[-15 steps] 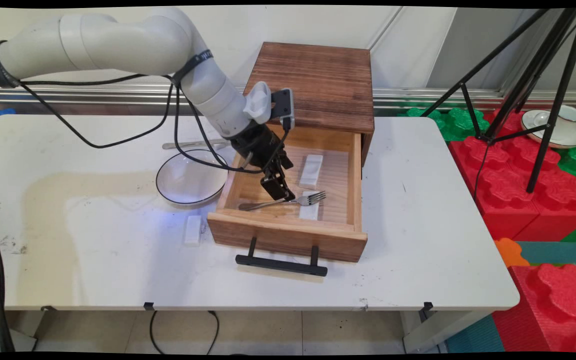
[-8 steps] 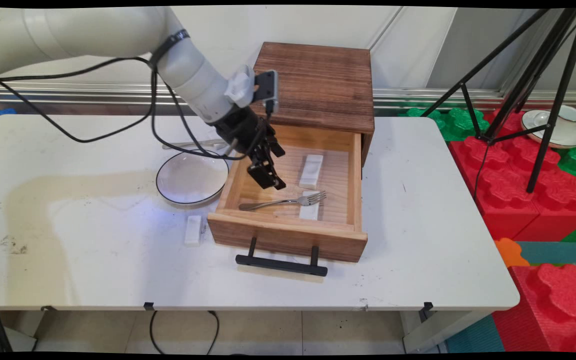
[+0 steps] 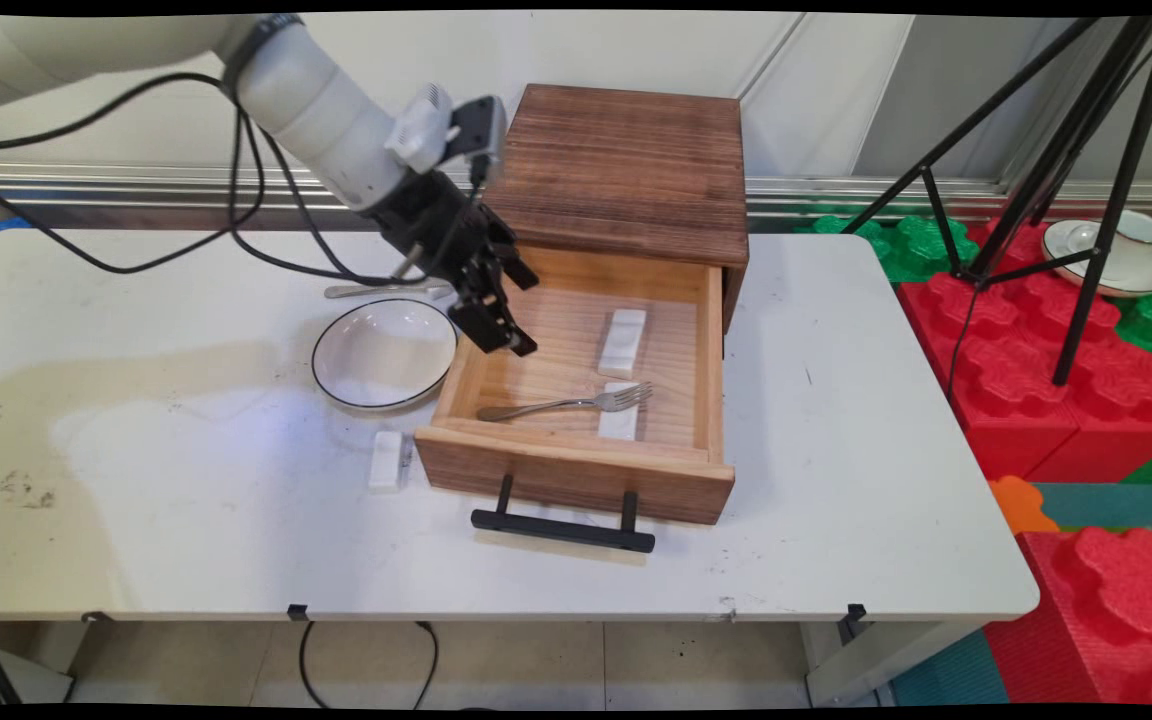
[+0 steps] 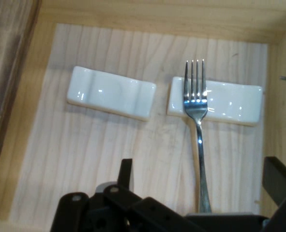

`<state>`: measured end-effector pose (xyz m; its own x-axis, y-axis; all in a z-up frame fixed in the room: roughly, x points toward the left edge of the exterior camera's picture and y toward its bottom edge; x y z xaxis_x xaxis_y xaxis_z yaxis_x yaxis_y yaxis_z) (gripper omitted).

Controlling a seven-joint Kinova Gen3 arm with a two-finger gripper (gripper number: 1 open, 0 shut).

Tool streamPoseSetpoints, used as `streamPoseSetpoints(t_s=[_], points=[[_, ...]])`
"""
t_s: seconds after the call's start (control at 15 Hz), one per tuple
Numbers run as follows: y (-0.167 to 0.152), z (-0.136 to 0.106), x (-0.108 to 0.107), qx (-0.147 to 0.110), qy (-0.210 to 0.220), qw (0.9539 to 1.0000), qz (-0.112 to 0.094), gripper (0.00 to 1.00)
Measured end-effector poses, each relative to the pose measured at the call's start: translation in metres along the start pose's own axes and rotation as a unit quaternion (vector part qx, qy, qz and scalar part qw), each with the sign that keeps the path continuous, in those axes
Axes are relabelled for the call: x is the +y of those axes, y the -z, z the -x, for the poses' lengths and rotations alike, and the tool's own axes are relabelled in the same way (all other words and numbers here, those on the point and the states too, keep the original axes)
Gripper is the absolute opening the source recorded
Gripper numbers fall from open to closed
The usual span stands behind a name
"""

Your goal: Pick up the knife from the left of the white plate

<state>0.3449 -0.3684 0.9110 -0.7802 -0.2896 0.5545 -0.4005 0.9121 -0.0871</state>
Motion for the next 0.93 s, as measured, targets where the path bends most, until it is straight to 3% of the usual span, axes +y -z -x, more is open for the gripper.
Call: streamPoseSetpoints(t_s=[0.53,0.93], points=[[0.061,0.024,-0.004,0.004,0.001,1.0,-0.001,1.0],[0.099,0.049,-0.017,-0.014,0.0,0.9998,-0.01,1.0]])
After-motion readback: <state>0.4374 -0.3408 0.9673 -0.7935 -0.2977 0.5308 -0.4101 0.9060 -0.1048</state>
